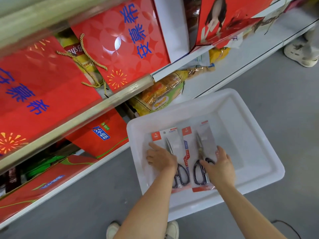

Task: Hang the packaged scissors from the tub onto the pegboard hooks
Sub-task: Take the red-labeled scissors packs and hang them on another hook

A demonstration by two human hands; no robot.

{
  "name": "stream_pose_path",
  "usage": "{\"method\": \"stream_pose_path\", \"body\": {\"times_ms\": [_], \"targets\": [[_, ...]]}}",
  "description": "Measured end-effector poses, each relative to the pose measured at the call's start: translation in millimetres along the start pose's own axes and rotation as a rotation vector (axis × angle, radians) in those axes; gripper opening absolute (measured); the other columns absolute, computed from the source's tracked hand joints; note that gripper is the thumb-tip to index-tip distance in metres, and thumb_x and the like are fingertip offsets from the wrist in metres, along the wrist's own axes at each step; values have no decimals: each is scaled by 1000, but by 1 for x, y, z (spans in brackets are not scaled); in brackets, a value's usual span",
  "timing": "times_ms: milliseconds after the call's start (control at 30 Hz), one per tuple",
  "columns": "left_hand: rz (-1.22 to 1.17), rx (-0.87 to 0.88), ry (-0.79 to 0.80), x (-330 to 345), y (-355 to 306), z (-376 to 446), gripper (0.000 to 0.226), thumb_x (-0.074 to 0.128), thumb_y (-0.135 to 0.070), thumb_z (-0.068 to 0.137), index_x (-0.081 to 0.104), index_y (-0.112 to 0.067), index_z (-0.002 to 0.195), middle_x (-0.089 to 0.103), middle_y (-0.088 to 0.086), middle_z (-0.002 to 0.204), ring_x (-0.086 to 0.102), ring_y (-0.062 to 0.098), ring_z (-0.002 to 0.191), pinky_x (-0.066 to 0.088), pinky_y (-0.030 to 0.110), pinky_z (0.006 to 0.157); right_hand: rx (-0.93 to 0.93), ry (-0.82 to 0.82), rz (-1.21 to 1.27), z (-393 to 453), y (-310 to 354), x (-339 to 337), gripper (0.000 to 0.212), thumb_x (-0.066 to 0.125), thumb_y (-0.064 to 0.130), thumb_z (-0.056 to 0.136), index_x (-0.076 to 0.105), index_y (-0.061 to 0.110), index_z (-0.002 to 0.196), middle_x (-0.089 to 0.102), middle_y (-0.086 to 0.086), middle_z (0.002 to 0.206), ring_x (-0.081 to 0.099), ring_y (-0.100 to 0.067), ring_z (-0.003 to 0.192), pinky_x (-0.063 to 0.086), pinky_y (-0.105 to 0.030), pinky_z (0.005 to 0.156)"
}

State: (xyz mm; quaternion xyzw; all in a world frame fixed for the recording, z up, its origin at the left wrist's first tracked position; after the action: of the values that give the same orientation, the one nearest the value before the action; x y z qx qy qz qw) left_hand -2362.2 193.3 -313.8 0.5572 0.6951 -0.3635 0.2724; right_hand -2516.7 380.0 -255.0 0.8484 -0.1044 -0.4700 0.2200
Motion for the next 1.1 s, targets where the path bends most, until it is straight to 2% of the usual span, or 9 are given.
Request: {"method": "stream_pose_path", "body": {"times_ms": [133, 267, 400, 467, 633, 767, 867, 967, 1100], "targets": [[-102, -63, 32, -1, 2, 2, 81, 80, -25, 71, 30, -9, 133, 49, 14, 132, 45, 35, 118, 41, 40, 97, 64, -40, 113, -3, -10, -18, 60, 73, 24, 81, 46, 12, 134, 61, -12, 124, 60, -34, 102, 52, -41, 80], [-437, 79, 76, -19, -14, -12, 56, 72, -14, 79, 36, -11, 122, 50, 3, 107, 58, 25, 82, 45, 30, 61, 99, -106, 225, -16, -7, -40, 47, 73, 19, 78, 55, 15, 122, 67, -10, 103, 53, -26, 78, 43, -33, 67], [-566, 327, 37, -70, -34, -35, 22, 57, -12, 88, 50, -14, 109, 63, 4, 101, 62, 25, 87, 49, 35, 77, 46, -93, 342, -37, 26, -60, 49, 72, 25, 81, 49, 14, 123, 57, -3, 100, 52, -26, 87, 45, -35, 76], [-660, 398, 27, -108, -35, -50, 14, 51, -15, 92, 55, -14, 105, 64, 3, 87, 59, 15, 72, 45, 32, 70, 0, -71, 417, -49, 52, -70, 47, 73, 27, 81, 50, 14, 120, 62, -4, 103, 57, -26, 87, 45, -33, 75], [-1015, 493, -132, -240, -12, -78, 14, 56, -23, 90, 62, -14, 98, 64, 3, 84, 57, 21, 78, 44, 32, 70, -205, -52, 612, -93, 148, -104, 27, 76, 15, 79, 52, 17, 90, 64, -15, 86, 59, -31, 74, 45, -31, 61], [-1203, 470, -191, -339, 23, -96, 32, 62, -28, 92, 57, -15, 122, 62, -6, 120, 56, 12, 110, 42, 31, 96, -399, 5, 701, -145, 237, -122, 23, 75, 9, 80, 54, 13, 89, 65, -7, 79, 61, -19, 68, 45, -16, 51], [-1235, 524, -317, -412, 59, -112, 40, 62, -31, 90, 59, -16, 127, 66, 0, 124, 60, 20, 116, 47, 39, 100, -535, 89, 775, -191, 301, -126, 23, 75, 11, 81, 55, 17, 90, 66, 0, 80, 63, -8, 67, 52, -18, 56], [-1298, 584, -417, -485, 100, -138, 28, 60, -16, 94, 64, -19, 122, 71, -3, 114, 65, 15, 106, 51, 30, 89, -663, 146, 791, -244, 360, -128, 25, 75, 12, 81, 51, 15, 86, 60, -1, 77, 57, -11, 66, 50, -22, 61], [-1365, 589, -549, -562, 166, -163, 36, 60, -18, 95, 57, -15, 130, 65, -1, 125, 60, 15, 114, 47, 33, 97, -814, 233, 804, -315, 426, -117, 22, 75, 11, 81, 55, 12, 90, 67, -5, 82, 65, -16, 72, 54, -27, 63]]}}
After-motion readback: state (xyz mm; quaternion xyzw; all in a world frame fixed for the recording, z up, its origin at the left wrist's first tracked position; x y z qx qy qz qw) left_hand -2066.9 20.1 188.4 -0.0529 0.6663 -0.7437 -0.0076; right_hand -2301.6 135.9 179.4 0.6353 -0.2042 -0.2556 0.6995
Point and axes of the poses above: each hand's wrist, its own z-axis towards the middle knuckle, its own x-axis out of the palm, y = z × x, the point moved 10 cm from there along z, towards the middle knuckle
